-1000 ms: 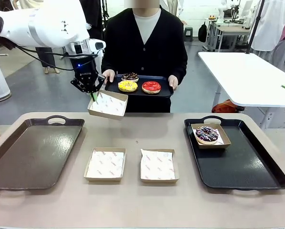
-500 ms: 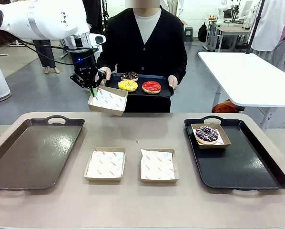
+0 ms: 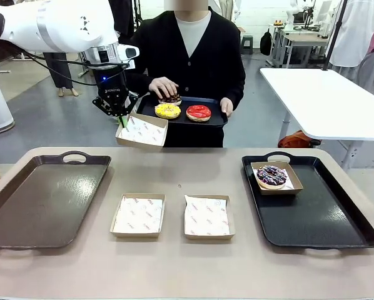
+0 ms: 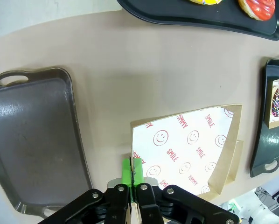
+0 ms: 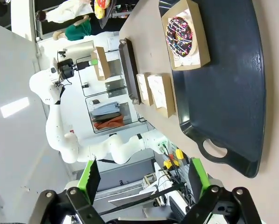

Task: Individually package the donuts and arrange them on the tray.
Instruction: Place the picked Paper togo box on the Handle tray while simultaneously picking up another Paper togo box from the table with the other hand.

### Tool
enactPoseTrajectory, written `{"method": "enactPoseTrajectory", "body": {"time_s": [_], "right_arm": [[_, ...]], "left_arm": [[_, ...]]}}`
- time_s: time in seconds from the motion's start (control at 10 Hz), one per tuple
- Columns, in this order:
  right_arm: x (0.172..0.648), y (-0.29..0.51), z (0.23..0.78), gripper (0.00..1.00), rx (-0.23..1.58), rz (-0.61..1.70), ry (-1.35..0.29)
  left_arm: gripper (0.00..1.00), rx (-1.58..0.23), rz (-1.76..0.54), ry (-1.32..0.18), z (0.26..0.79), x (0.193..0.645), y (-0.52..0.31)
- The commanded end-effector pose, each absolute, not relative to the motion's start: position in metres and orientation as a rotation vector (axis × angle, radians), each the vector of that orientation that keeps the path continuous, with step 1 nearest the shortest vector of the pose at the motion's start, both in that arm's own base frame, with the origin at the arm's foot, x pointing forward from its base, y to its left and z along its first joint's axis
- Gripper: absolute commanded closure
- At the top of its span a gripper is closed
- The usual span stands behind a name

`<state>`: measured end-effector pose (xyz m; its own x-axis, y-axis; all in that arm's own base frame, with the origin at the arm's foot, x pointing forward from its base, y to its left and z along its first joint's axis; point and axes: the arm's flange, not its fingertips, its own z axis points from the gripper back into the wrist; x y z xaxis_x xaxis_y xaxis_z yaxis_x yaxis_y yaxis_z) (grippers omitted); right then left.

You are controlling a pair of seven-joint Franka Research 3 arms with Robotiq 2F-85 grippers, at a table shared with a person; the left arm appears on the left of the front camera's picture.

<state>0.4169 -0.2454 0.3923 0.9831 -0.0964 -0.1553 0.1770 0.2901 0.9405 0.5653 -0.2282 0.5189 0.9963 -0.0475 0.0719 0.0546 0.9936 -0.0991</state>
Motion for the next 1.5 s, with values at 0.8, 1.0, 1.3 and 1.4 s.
{"method": "enactPoseTrajectory", "body": {"time_s": [0.8,1.0,1.3,1.4], "right_arm": [[0.4169,-0.2454,0.3923,0.00,1.264,-0.183,0.073],[0.4169,-0.2454,0.3923,0.00,1.264,-0.183,0.073],[0.4169,-0.2454,0.3923,0.00,1.264,-0.183,0.073],[0.4169,-0.2454,0.3923,0.00,1.264,-0.183,0.073]], "left_arm": [[1.00,-0.102,-0.060,-0.079,0.5177,0.5631,-0.2257],[1.00,-0.102,-0.060,-0.079,0.5177,0.5631,-0.2257],[1.00,-0.102,-0.060,-0.079,0.5177,0.5631,-0.2257],[1.00,-0.102,-0.060,-0.079,0.5177,0.5631,-0.2257]]}}
